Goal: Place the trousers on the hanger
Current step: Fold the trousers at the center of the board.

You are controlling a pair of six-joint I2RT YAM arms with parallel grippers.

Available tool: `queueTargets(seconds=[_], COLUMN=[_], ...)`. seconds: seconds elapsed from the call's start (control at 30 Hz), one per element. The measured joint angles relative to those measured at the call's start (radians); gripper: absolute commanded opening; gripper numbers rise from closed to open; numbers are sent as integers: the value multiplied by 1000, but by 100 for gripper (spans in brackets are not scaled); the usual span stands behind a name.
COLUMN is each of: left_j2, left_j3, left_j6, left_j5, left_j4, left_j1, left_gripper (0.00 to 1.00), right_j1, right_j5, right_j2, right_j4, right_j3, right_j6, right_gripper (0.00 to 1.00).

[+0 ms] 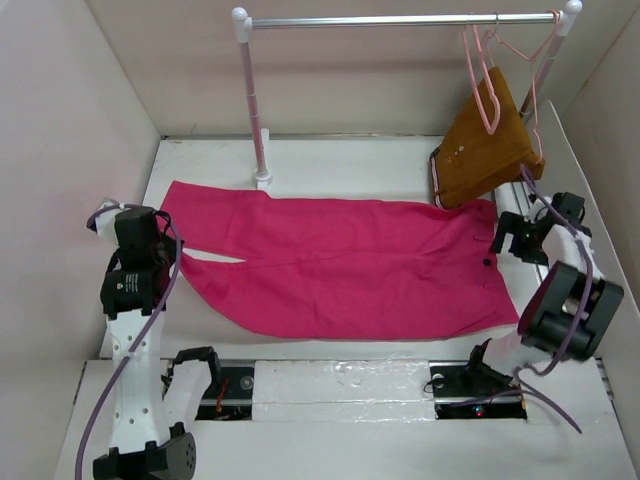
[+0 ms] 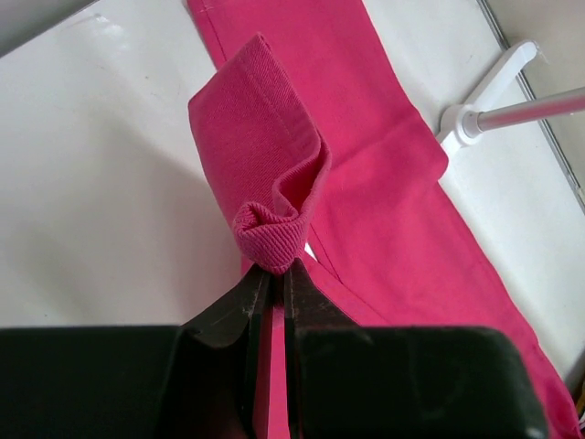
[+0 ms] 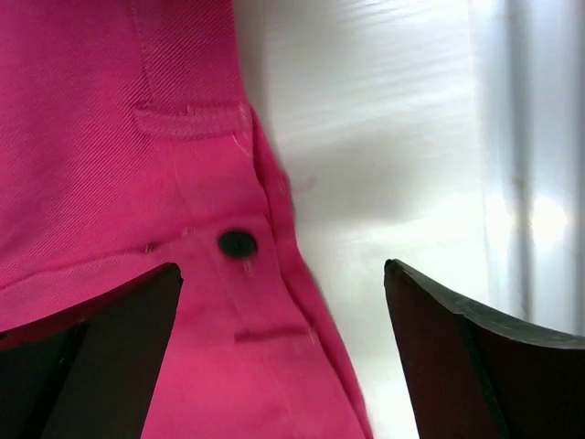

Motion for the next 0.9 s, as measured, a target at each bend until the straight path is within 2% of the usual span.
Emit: queueTargets(seconds=[0.1, 0.23, 0.3, 0.33, 0.37, 0.57, 0.63, 0.9], left_j2=[-4, -15, -16, -16, -16, -13, -10, -4], left_j3=[-3, -13, -13, -13, -13, -13, -11, 13], left_j6=[0, -3, -5, -6, -6, -6, -6, -4], left_j5=[2, 18, 20, 20, 20, 18, 14, -35], left_j4=[2, 2, 2, 3, 2, 2, 2, -2], left_j1=[-9, -69, -107, -123, -141, -212, -235, -277], left_gripper=[0, 0, 0, 0, 0, 0, 0, 0], right_j1=[-32, -64, -77, -84, -90, -98, -98, -99], right_j5=[48, 181, 224, 242, 264, 282, 292, 322], right_j2=[-190, -468, -518, -521, -513, -531, -549, -682], right_j4=[-28, -148, -198, -222, -248, -342, -356, -407], right_j3=[-52, -151, -195, -218, -241, -291, -293, -431], right_j6=[41, 121, 159, 176, 208, 438, 511, 722], right_gripper=[91, 75, 74, 67, 66, 65, 69, 71])
